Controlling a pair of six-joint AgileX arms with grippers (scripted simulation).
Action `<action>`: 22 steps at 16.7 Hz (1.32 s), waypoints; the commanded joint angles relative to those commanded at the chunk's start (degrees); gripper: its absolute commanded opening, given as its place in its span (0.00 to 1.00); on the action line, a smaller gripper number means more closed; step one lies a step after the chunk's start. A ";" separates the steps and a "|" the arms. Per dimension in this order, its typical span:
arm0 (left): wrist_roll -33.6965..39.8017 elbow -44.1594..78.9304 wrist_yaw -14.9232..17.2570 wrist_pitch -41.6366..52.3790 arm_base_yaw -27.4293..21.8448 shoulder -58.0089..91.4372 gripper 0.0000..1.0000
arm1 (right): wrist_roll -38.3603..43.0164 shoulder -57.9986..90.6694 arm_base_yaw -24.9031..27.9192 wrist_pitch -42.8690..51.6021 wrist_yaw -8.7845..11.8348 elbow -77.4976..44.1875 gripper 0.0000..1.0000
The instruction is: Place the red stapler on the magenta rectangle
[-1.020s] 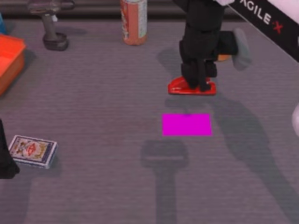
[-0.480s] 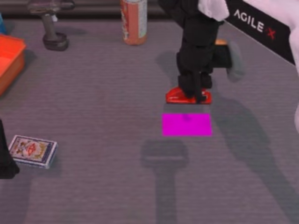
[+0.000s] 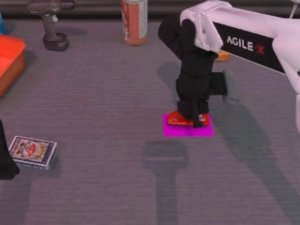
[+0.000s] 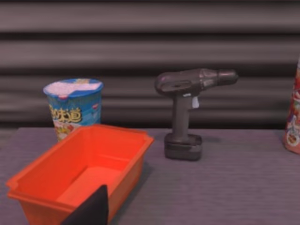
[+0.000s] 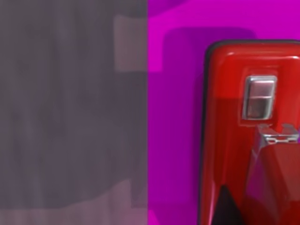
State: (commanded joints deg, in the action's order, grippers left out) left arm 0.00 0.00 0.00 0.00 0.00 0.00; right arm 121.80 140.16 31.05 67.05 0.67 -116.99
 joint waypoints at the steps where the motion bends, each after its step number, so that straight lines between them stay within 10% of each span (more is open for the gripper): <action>1: 0.00 0.00 0.00 0.00 0.00 0.00 1.00 | 0.00 0.00 0.00 0.00 0.00 0.00 0.00; 3: 0.00 0.00 0.00 0.00 0.00 0.00 1.00 | 0.00 0.00 0.00 0.00 0.00 0.00 0.00; 16: 0.00 0.00 0.00 0.00 0.00 0.00 1.00 | 0.00 0.00 0.00 0.00 0.00 0.00 0.98; 22: 0.00 0.00 0.00 0.00 0.00 0.00 1.00 | 0.00 0.00 0.00 0.00 0.00 0.00 1.00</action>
